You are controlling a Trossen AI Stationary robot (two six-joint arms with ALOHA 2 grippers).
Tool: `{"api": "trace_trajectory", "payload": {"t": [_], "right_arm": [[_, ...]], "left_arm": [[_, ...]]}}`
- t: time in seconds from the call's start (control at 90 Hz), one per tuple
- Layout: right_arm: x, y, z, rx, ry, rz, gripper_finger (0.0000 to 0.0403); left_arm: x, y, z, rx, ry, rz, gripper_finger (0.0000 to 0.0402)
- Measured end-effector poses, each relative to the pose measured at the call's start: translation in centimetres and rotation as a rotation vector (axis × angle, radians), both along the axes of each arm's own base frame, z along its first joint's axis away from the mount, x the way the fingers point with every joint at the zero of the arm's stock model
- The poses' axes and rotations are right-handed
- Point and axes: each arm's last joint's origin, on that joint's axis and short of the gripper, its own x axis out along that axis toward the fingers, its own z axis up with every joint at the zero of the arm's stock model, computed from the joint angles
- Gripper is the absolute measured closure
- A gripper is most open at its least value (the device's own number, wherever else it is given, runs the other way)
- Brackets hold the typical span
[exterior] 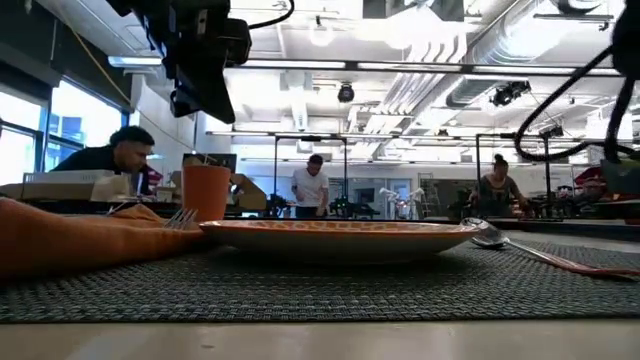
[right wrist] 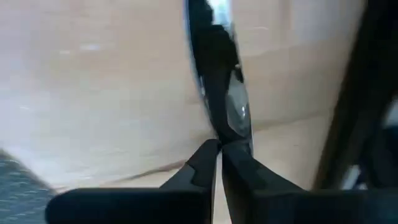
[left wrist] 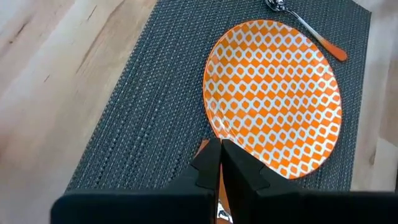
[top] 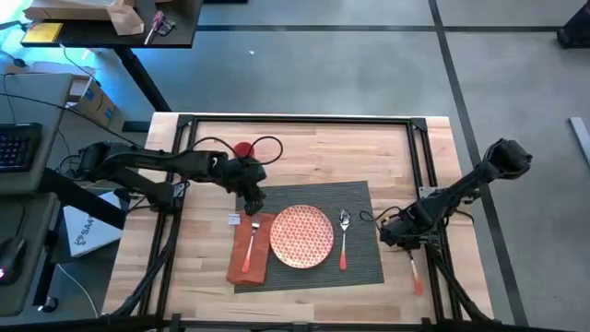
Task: Set table place
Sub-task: Put the orange table knife on the gray placemat to the right of the orange spoon
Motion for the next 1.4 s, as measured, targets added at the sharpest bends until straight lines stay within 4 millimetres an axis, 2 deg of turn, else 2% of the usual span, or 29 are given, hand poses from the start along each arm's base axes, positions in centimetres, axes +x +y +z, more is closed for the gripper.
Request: {"api": "trace_trajectory", "payload": {"t": [0.156, 0.311, 0.489, 0.633, 0.789, 0.878, 0.956, 1.089, 1.156, 1.333, 1.4], "right_arm": [[1.5, -0.2, 1.5, -0.124, -0.114, 0.001, 0.0402], [2.8, 0.8, 3.4, -0.108, -0.213, 0.080, 0.0387], [2.4, 2.2, 3.7, -0.115, -0.269, 0.183, 0.0319], [2.2, 2.6, 3.4, -0.257, -0.356, 0.324, 0.0255], [2.6, 3.0, 1.8, -0.338, -0.319, 0.487, 0.0229], [3.0, 3.4, 0.4, -0.329, -0.260, 0.568, 0.0238], [3.3, 3.6, -0.6, -0.316, -0.211, 0.606, 0.0265], [3.9, 4.1, -0.7, -0.315, -0.197, 0.587, 0.0362], [4.0, 3.8, -0.4, -0.317, -0.185, 0.540, 0.0390], [3.8, 2.7, 1.8, -0.288, -0.199, 0.409, 0.0402], [4.3, 2.7, 3.1, -0.276, -0.270, 0.347, 0.0403]], "left_arm": [[0.0, 0.0, 0.0, 0.006, -0.003, 0.004, 0.0402], [0.1, 0.0, 0.1, 0.007, -0.009, 0.004, 0.0402], [0.1, 0.0, 0.0, 0.008, -0.008, 0.005, 0.0402], [0.1, 0.0, 0.0, 0.008, -0.008, 0.005, 0.0402], [0.1, 0.0, 0.0, 0.003, -0.007, 0.002, 0.0402], [0.1, 0.0, 0.0, -0.011, -0.008, -0.009, 0.0402], [0.1, -0.1, 0.0, -0.019, -0.008, -0.014, 0.0402], [0.1, -0.1, 0.0, -0.027, -0.009, -0.003, 0.0402], [0.1, -0.1, 0.1, -0.028, -0.011, 0.000, 0.0402], [0.1, 0.0, 0.1, -0.030, -0.015, 0.009, 0.0402], [0.1, 0.0, 0.1, -0.030, -0.016, 0.009, 0.0402]]}}
